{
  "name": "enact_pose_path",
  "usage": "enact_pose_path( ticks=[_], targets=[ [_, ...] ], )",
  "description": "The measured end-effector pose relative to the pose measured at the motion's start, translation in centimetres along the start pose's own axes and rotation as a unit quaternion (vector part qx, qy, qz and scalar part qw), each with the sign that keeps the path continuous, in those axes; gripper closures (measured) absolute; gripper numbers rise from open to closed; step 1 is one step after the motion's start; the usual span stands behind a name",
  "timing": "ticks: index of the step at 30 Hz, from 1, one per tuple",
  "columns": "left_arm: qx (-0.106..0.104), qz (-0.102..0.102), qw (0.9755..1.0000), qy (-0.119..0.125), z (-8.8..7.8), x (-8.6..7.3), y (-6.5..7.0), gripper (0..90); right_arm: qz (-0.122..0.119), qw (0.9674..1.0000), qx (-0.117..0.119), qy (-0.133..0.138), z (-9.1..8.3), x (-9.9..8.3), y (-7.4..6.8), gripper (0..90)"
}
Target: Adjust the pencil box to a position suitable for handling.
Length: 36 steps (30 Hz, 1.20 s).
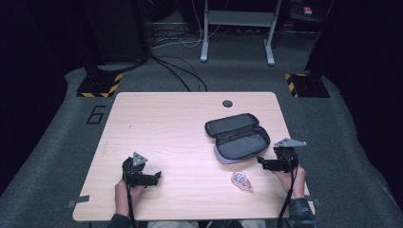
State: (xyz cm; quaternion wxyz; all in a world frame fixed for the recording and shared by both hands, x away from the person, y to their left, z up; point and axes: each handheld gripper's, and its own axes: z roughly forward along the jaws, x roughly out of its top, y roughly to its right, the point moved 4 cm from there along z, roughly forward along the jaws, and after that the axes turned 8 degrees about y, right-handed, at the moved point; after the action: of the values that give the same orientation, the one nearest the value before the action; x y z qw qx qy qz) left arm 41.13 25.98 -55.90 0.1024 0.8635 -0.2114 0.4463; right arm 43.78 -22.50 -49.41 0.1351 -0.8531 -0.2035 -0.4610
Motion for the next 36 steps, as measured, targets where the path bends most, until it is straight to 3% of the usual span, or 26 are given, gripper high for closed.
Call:
enact_pose_path(
  ticks=[9, 17, 18, 21, 24, 28, 36],
  targets=[
    [0.000, 0.000, 1.0000, 0.000, 0.0, 0.0, 0.0, 0.9, 0.021, 0.9996, -0.019, -0.004, 1.7, 1.3, 2.3, 22.0],
    [0.000, 0.000, 1.0000, 0.000, 0.0, 0.0, 0.0, 0.9, 0.038, 0.9984, -0.040, -0.013, 4.0, 2.0, 4.6, 42.9],
    [0.000, 0.001, 1.0000, 0.000, 0.0, 0.0, 0.0, 0.9, 0.050, 0.9977, -0.043, -0.016, 4.2, 2.0, 4.7, 45.2],
    [0.000, 0.000, 1.0000, 0.000, 0.0, 0.0, 0.0, 0.9, 0.049, 0.9975, -0.049, -0.014, 4.8, 1.9, 5.2, 51.9],
    [0.000, 0.000, 1.0000, 0.000, 0.0, 0.0, 0.0, 0.9, 0.058, 0.9967, -0.050, -0.027, 5.2, 1.5, 5.4, 57.8],
    [0.000, 0.000, 1.0000, 0.000, 0.0, 0.0, 0.0, 0.9, 0.061, 0.9968, -0.046, -0.023, 5.4, 1.3, 5.5, 68.4],
    [0.000, 0.000, 1.0000, 0.000, 0.0, 0.0, 0.0, 0.9, 0.056, 0.9971, -0.042, -0.029, 5.3, 1.3, 4.9, 73.7]
  ],
)
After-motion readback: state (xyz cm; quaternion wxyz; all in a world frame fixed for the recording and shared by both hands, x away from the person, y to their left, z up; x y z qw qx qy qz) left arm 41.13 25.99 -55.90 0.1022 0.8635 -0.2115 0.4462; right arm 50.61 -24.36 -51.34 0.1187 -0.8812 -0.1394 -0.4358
